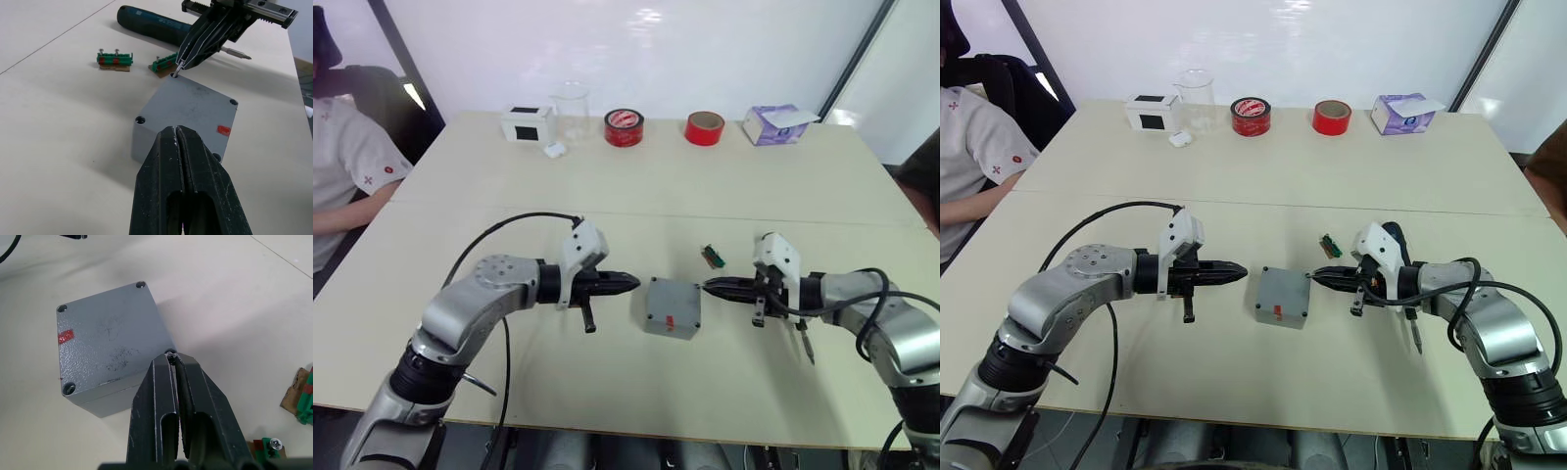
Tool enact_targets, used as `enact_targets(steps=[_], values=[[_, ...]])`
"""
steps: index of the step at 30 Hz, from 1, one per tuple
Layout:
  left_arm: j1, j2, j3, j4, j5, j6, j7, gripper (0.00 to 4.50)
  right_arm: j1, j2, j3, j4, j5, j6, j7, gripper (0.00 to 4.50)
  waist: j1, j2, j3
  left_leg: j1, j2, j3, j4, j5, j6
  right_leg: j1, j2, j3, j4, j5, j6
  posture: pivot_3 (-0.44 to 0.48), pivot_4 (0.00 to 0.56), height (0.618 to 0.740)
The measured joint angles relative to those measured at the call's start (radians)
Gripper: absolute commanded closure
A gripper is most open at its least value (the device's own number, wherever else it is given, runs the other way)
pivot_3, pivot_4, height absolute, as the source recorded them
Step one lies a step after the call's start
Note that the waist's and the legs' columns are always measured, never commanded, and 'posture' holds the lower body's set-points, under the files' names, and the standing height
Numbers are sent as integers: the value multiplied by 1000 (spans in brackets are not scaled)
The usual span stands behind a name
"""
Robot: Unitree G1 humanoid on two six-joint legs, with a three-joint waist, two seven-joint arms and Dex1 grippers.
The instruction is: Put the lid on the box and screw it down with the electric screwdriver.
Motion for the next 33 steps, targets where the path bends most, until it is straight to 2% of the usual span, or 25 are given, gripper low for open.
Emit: enact_targets(steps=[16, 33], values=[[15, -9, 0, -3, 1, 0, 18, 4500, -125, -96, 101, 25, -55, -5, 125, 4468, 1, 0, 0, 0, 0, 0, 0, 0, 0, 0, 0, 0, 0, 0, 0, 0, 150, 740], [20, -23, 0, -13, 0, -1, 35, 4500, -176, -105, 119, 68, -99, -22, 170, 4468, 1, 0, 0, 0, 0, 0, 0, 0, 0, 0, 0, 0, 0, 0, -1, 0, 150, 740]])
